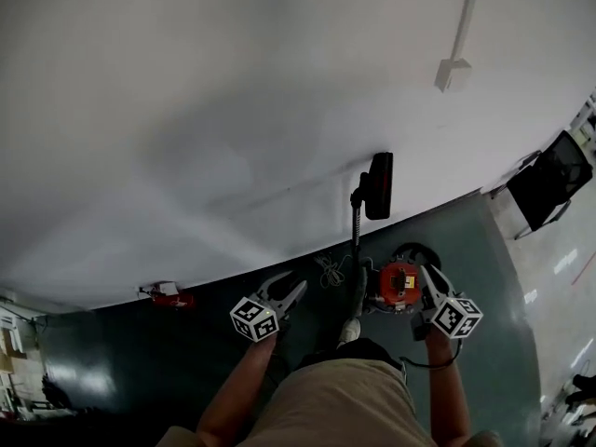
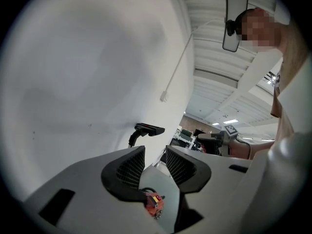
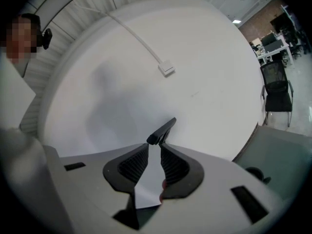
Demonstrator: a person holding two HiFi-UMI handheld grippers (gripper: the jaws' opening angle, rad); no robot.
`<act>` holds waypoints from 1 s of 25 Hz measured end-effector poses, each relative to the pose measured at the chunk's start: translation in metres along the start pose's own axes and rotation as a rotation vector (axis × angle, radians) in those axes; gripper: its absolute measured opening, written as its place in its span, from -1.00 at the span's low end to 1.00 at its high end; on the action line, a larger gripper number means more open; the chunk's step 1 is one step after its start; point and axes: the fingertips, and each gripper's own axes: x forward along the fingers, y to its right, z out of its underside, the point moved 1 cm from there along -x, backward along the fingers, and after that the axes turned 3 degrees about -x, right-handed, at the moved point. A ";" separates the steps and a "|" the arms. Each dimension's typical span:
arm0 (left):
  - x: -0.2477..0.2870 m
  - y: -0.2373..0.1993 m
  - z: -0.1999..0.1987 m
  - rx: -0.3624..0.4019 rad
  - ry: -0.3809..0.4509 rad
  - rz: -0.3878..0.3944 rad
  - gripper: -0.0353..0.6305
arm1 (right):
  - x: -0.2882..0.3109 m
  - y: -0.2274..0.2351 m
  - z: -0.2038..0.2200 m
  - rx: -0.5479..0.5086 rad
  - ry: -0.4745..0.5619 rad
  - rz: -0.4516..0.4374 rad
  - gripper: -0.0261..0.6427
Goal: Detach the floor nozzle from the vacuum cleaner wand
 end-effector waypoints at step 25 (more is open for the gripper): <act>0.219 -0.098 0.005 0.122 -0.270 0.105 -0.28 | 0.097 0.015 -0.072 0.179 0.021 -0.046 -0.51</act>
